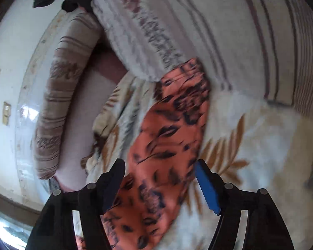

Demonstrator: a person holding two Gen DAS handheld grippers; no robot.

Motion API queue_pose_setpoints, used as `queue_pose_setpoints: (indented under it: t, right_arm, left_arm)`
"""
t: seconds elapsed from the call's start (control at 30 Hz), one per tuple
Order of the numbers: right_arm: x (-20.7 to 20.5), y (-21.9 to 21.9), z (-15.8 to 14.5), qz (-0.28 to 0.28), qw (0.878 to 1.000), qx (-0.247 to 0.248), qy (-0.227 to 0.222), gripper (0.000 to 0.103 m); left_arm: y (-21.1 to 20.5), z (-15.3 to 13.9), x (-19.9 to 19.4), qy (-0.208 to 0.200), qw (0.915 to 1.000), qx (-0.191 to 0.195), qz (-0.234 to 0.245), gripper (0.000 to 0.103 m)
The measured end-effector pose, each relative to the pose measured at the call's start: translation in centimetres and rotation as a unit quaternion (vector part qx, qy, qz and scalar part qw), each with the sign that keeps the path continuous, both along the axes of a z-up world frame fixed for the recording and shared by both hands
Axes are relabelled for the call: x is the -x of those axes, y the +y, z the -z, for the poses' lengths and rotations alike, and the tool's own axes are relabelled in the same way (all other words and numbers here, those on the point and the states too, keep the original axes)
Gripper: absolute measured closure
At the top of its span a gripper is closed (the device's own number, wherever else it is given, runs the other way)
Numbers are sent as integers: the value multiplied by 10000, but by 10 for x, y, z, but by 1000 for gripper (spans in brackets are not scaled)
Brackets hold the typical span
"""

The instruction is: Fold small clothes

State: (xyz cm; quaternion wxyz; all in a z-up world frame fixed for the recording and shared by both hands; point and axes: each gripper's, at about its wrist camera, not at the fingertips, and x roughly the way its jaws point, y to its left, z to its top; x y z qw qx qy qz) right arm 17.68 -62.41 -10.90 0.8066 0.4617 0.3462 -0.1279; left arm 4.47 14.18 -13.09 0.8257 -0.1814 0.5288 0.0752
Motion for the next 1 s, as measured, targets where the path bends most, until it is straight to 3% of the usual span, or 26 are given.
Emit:
queue_pose_setpoints:
  t: [0.13, 0.23, 0.27, 0.3, 0.33, 0.4, 0.5, 0.63, 0.77, 0.83, 0.9, 0.97, 1.0]
  right_arm:
    - [-32, -29, 10, 37, 9999, 98, 100, 32]
    - [-58, -33, 22, 75, 9979, 339, 552, 50]
    - [-62, -34, 28, 97, 9968, 322, 721, 69]
    - [-66, -35, 34, 106, 9957, 343, 848, 79]
    - [-67, -35, 34, 112, 9951, 443, 874, 82]
    - [-67, -32, 27, 43, 9947, 571, 855, 97]
    - [-71, -8, -9, -268, 9919, 1080, 621, 97]
    - [-68, 47, -93, -746, 9839, 1602, -253, 97]
    - [-57, 151, -182, -1549, 9598, 1955, -1287, 97]
    - [-45, 216, -208, -2021, 9432, 1979, -1745, 97]
    - [-36, 279, -209, -2469, 9338, 1691, -1962, 93]
    - [-24, 333, -183, -2820, 9338, 1080, -1920, 89]
    - [-19, 359, -163, -3024, 9326, 824, -1789, 67]
  left_arm:
    - [-28, -2, -13, 20, 9993, -145, 357, 0]
    - [-38, 0, -19, 81, 9986, -239, 464, 0]
    - [-40, 0, -19, 95, 9986, -250, 466, 0]
    - [-39, 0, -21, 96, 9986, -252, 461, 0]
    - [-39, 0, -20, 87, 9986, -249, 459, 0]
    - [-37, -1, -18, 62, 9986, -248, 472, 0]
    - [-32, -2, -15, -22, 9987, -236, 447, 0]
    - [-21, -3, -9, -140, 9994, -9, 328, 0]
    - [-11, -8, 2, -324, 9990, 181, 241, 0]
    - [-7, -12, 9, -419, 9987, 200, 220, 0]
    - [0, -17, 17, -535, 9983, 159, 167, 0]
    - [9, -21, 26, -610, 9980, 161, 98, 0]
    - [14, -21, 29, -632, 9978, 169, 44, 0]
